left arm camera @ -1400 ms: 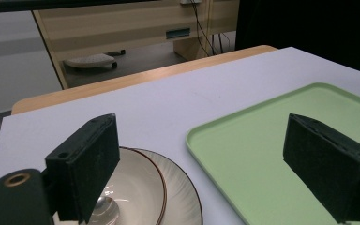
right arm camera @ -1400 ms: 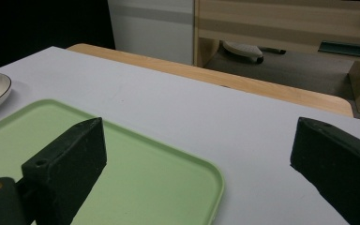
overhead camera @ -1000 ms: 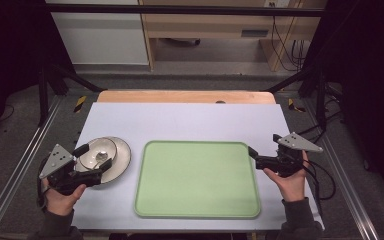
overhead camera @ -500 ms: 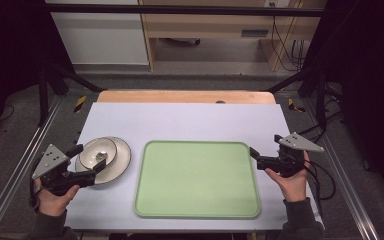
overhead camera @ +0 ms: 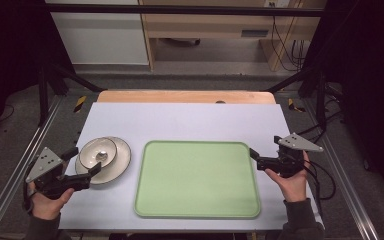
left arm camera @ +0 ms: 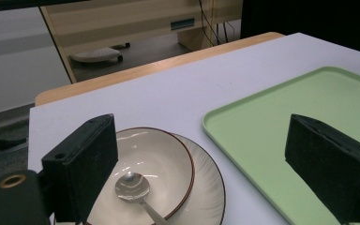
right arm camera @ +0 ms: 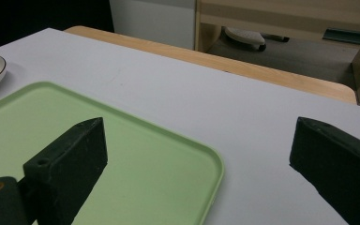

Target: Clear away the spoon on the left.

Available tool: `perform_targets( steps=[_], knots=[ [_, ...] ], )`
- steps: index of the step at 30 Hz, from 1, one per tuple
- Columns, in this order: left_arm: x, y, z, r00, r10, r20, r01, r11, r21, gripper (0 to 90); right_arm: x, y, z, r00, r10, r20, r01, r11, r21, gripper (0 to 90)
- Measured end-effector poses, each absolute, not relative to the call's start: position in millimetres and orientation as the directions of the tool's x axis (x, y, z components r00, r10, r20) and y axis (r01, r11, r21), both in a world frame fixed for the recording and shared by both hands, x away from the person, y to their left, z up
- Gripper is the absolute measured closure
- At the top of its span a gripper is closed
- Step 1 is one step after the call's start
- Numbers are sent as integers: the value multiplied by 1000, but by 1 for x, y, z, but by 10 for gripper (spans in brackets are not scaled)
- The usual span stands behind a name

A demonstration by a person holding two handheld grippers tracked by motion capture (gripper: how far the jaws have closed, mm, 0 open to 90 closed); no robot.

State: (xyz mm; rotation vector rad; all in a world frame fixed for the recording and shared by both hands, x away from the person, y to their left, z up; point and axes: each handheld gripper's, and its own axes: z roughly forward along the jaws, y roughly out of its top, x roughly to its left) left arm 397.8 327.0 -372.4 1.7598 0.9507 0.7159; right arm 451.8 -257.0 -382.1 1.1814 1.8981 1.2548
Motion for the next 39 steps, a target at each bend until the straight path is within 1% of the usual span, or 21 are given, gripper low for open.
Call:
perform_targets(
  steps=[9, 14, 20, 24, 26, 31, 32, 34, 39],
  knots=[
    [389, 333, -380, 513, 857, 40, 296, -220, 930, 100, 450, -258, -381, -452, 892, 15, 360, 167, 918, 49],
    [387, 338, -389, 512, 858, 32, 320, -226, 920, 109, 450, -258, -381, -453, 891, 10, 362, 174, 916, 50],
    [386, 338, -396, 521, 851, 61, 328, -266, 907, 131, 451, -257, -383, -460, 888, 6, 367, 183, 912, 50],
    [387, 337, -399, 531, 843, 81, 328, -293, 898, 161, 451, -257, -383, -463, 887, 6, 368, 186, 911, 50],
    [388, 337, -402, 530, 844, 77, 338, -294, 894, 175, 451, -257, -383, -462, 887, 5, 367, 186, 911, 50],
    [391, 336, -410, 535, 840, 95, 355, -325, 877, 237, 452, -255, -384, -465, 885, 7, 372, 188, 909, 51],
    [391, 336, -411, 538, 837, 99, 358, -333, 872, 264, 452, -255, -384, -467, 884, 5, 373, 192, 908, 51],
    [393, 336, -414, 536, 838, 100, 367, -339, 866, 271, 453, -255, -384, -466, 885, 8, 375, 189, 908, 51],
    [394, 337, -417, 533, 838, 115, 376, -356, 856, 329, 453, -255, -385, -468, 884, 2, 377, 197, 905, 50]
  ],
)
